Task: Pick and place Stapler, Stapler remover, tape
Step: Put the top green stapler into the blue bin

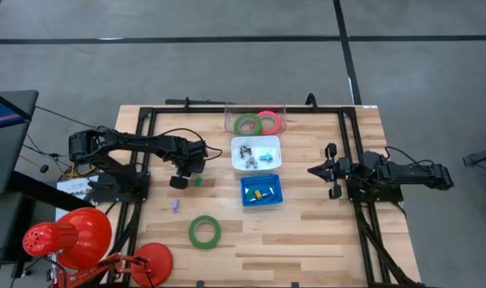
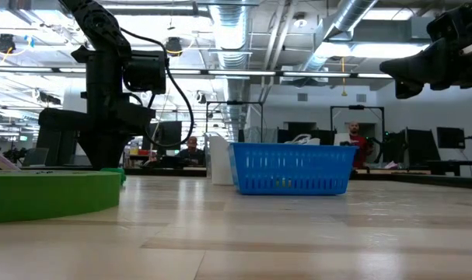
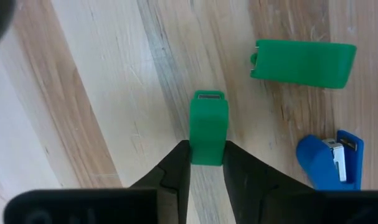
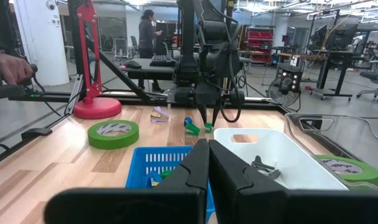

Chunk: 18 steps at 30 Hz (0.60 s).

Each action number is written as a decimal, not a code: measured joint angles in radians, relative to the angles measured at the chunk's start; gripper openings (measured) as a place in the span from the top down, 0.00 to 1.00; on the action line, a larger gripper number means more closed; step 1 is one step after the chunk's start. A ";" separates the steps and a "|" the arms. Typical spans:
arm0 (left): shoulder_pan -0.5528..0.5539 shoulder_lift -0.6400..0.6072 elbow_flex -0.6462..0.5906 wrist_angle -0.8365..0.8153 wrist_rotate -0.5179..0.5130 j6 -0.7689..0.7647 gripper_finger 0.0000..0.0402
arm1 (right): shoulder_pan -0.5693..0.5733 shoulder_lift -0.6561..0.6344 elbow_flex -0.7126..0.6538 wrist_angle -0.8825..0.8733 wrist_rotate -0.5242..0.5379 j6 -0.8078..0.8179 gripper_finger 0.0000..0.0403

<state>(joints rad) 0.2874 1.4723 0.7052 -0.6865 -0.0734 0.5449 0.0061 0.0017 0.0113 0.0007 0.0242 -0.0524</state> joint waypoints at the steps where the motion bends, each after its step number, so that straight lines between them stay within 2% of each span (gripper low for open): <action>1: 0.000 0.000 0.000 0.000 0.000 0.000 0.82 | 0.000 0.000 0.000 0.000 0.000 0.000 1.00; 9: -0.018 0.000 0.007 -0.004 0.000 -0.003 0.82 | 0.000 0.000 0.000 0.000 0.000 0.000 1.00; 18: -0.018 0.000 0.079 -0.005 0.000 -0.003 0.82 | 0.000 0.000 0.000 0.000 0.000 0.000 1.00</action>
<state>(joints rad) 0.2695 1.4723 0.7839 -0.6918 -0.0738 0.5419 0.0063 0.0017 0.0113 0.0010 0.0241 -0.0522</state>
